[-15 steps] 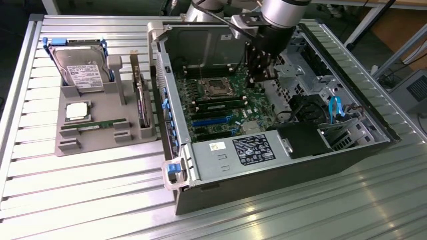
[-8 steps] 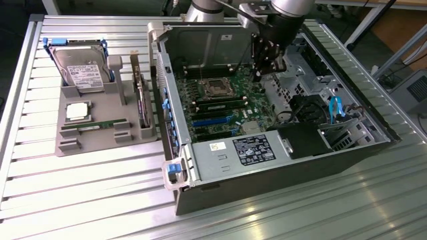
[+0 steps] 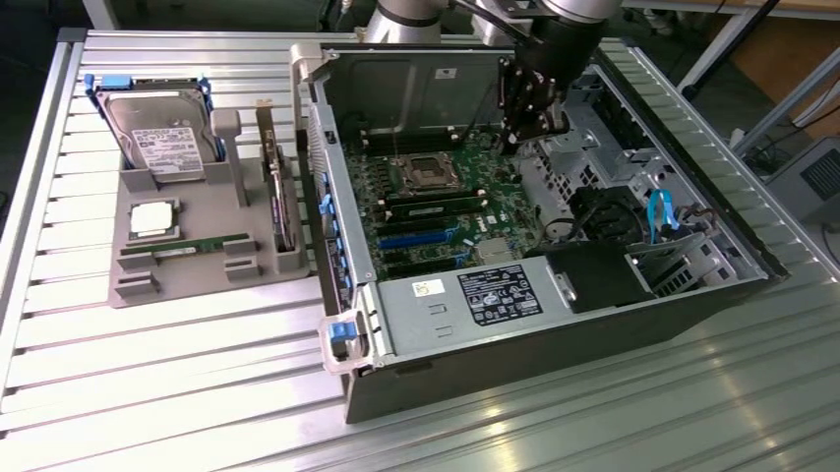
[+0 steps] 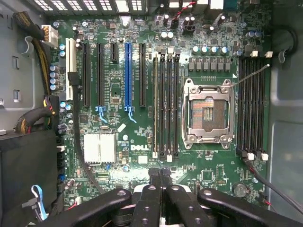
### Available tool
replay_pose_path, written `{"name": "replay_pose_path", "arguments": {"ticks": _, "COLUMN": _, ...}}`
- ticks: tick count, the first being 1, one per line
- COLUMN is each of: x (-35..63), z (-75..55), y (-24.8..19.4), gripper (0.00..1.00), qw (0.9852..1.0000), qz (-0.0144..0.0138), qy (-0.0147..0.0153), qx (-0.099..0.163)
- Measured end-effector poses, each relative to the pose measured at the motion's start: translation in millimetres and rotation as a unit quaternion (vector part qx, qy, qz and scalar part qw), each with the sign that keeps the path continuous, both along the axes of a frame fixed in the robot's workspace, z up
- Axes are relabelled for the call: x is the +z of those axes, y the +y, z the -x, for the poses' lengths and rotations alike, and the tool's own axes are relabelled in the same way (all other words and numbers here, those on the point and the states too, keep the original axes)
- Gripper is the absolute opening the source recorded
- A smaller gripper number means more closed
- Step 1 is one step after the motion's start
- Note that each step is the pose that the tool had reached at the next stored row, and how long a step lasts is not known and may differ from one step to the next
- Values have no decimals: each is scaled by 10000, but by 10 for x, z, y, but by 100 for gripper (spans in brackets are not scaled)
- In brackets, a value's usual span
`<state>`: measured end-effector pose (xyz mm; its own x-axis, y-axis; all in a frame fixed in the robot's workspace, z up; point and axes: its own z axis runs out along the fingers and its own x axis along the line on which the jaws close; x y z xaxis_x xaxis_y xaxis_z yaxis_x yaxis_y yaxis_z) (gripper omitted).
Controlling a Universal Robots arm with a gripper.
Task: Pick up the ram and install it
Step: 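Press down the ram until it locks into place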
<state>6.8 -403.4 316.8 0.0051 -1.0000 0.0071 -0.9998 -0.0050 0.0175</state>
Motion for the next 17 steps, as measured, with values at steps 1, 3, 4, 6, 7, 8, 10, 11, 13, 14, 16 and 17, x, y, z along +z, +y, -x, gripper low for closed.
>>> {"name": "replay_pose_path", "arguments": {"ticks": 1, "x": 0, "z": 0, "y": 0, "gripper": 10, "qw": 10000, "qz": 0, "qy": 0, "qx": 0}}
{"name": "replay_pose_path", "arguments": {"ticks": 3, "x": 0, "z": 0, "y": 0, "gripper": 10, "qw": 10000, "qz": 0, "qy": 0, "qx": 0}}
{"name": "replay_pose_path", "arguments": {"ticks": 4, "x": 0, "z": 0, "y": 0, "gripper": 10, "qw": 10000, "qz": 0, "qy": 0, "qx": 0}}
{"name": "replay_pose_path", "arguments": {"ticks": 6, "x": 0, "z": 0, "y": 0, "gripper": 10, "qw": 10000, "qz": 0, "qy": 0, "qx": -1}}
{"name": "replay_pose_path", "arguments": {"ticks": 7, "x": 0, "z": 0, "y": 0, "gripper": 10, "qw": 10000, "qz": 0, "qy": 0, "qx": -11}}
{"name": "replay_pose_path", "arguments": {"ticks": 8, "x": 0, "z": 0, "y": 0, "gripper": 10, "qw": 10000, "qz": 0, "qy": 0, "qx": -44}}
{"name": "replay_pose_path", "arguments": {"ticks": 10, "x": 0, "z": 0, "y": 0, "gripper": 10, "qw": 9997, "qz": 6, "qy": 0, "qx": -245}}
{"name": "replay_pose_path", "arguments": {"ticks": 11, "x": 0, "z": 0, "y": 0, "gripper": 10, "qw": 9995, "qz": 8, "qy": 0, "qx": -322}}
{"name": "replay_pose_path", "arguments": {"ticks": 13, "x": -1, "z": 0, "y": 0, "gripper": 10, "qw": 9989, "qz": 14, "qy": 0, "qx": -459}}
{"name": "replay_pose_path", "arguments": {"ticks": 14, "x": -1, "z": 0, "y": 0, "gripper": 10, "qw": 9986, "qz": 17, "qy": 0, "qx": -521}}
{"name": "replay_pose_path", "arguments": {"ticks": 16, "x": -2, "z": 0, "y": 0, "gripper": 10, "qw": 9965, "qz": 33, "qy": -1, "qx": -839}}
{"name": "replay_pose_path", "arguments": {"ticks": 17, "x": -2, "z": 0, "y": 0, "gripper": 10, "qw": 9955, "qz": 37, "qy": -1, "qx": -945}}
